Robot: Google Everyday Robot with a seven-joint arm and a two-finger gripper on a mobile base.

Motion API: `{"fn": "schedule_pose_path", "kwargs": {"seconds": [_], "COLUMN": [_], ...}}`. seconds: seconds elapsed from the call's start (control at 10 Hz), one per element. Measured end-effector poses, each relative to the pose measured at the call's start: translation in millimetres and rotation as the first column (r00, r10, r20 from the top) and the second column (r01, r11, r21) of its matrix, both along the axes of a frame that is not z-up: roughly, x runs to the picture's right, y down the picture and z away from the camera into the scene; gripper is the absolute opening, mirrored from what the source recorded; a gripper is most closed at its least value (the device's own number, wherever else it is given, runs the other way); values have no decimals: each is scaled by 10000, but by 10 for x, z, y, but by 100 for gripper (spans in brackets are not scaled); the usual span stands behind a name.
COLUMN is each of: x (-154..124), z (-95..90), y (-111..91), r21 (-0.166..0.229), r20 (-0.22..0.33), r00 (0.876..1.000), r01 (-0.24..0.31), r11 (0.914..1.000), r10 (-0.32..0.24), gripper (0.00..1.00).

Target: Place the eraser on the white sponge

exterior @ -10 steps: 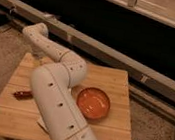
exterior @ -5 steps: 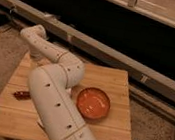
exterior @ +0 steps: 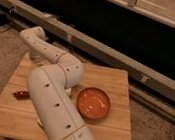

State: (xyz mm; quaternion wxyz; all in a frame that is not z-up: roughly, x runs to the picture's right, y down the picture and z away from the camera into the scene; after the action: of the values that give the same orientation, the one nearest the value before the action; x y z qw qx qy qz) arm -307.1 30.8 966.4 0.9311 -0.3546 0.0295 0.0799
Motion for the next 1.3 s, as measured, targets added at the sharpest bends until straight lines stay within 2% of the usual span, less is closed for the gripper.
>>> {"fn": "schedule_pose_path", "kwargs": {"seconds": [0.4,1.0,1.3], "x": [27,53,42], "z": [91,131,139], "y": [142,198,205], "r21": [-377,-583,-629], "r20": [-235,-431,-474], "r00": [9992,9979,9973], "r01": [323,454,538], "r11": [9988,9973,9966], "r10": [-332,-479,-569], "gripper": [80,79,55]}}
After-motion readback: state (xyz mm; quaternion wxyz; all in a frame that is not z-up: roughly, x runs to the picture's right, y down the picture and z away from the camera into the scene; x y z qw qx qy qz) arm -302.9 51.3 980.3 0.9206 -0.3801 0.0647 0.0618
